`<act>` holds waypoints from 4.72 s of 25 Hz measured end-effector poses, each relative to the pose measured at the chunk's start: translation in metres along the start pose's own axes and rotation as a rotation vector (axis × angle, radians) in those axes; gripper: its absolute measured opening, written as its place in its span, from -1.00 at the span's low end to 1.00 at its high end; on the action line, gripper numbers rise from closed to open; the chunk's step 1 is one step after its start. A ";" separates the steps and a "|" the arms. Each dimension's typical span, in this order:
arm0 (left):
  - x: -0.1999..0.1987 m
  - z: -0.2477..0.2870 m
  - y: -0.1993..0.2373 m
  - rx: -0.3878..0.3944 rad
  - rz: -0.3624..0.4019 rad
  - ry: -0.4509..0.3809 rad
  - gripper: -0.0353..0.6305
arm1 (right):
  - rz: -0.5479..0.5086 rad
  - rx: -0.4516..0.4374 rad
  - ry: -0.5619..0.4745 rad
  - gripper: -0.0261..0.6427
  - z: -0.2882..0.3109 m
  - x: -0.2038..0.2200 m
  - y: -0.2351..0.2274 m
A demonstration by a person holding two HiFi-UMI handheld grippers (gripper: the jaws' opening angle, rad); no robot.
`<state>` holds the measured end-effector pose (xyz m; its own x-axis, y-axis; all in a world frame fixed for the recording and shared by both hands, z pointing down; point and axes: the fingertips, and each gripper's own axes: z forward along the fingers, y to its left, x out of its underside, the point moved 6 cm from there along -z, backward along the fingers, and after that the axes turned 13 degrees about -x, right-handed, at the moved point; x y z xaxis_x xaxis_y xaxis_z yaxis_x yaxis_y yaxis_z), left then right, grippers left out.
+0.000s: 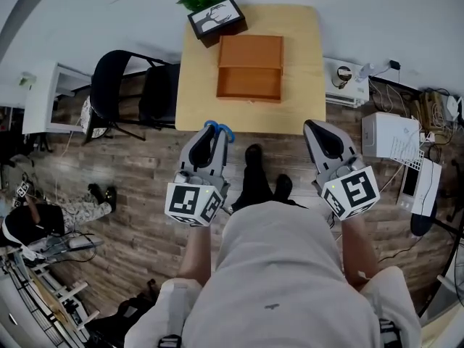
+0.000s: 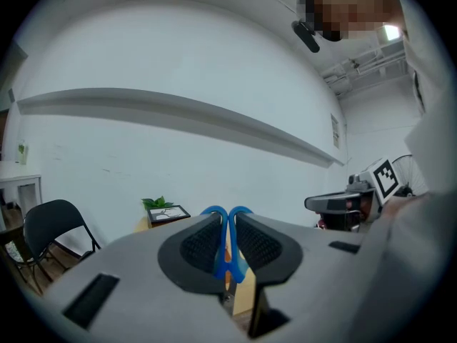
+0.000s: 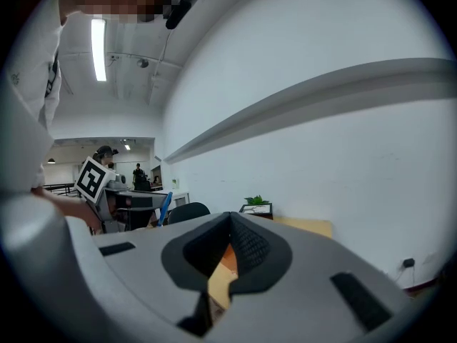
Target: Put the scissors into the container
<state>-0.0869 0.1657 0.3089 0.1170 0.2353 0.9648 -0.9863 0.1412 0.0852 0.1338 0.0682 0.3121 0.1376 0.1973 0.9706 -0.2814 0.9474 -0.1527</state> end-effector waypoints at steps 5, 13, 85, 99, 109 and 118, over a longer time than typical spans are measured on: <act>-0.008 0.032 0.020 0.026 -0.002 0.008 -0.71 | 0.012 0.024 -0.002 -0.93 0.026 -0.010 -0.016; -0.017 0.072 0.047 0.062 -0.018 0.005 -0.71 | 0.017 0.058 0.008 -0.93 0.063 -0.020 -0.034; 0.158 0.301 0.040 0.526 0.544 0.353 -0.70 | 0.213 0.317 0.150 -0.93 0.143 0.042 -0.101; 0.186 0.317 0.036 0.494 0.587 0.472 -0.70 | 0.240 0.315 0.153 -0.93 0.144 0.049 -0.104; 0.203 0.328 0.035 0.488 0.630 0.556 -0.70 | 0.249 0.307 0.181 -0.93 0.147 0.052 -0.103; 0.210 0.331 0.036 0.498 0.669 0.576 -0.69 | 0.250 0.300 0.185 -0.93 0.151 0.051 -0.103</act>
<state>-0.1365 -0.0983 0.5965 -0.5686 0.5657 0.5972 -0.7910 -0.5754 -0.2079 0.0261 -0.0579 0.4053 0.1904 0.4793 0.8568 -0.5876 0.7548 -0.2917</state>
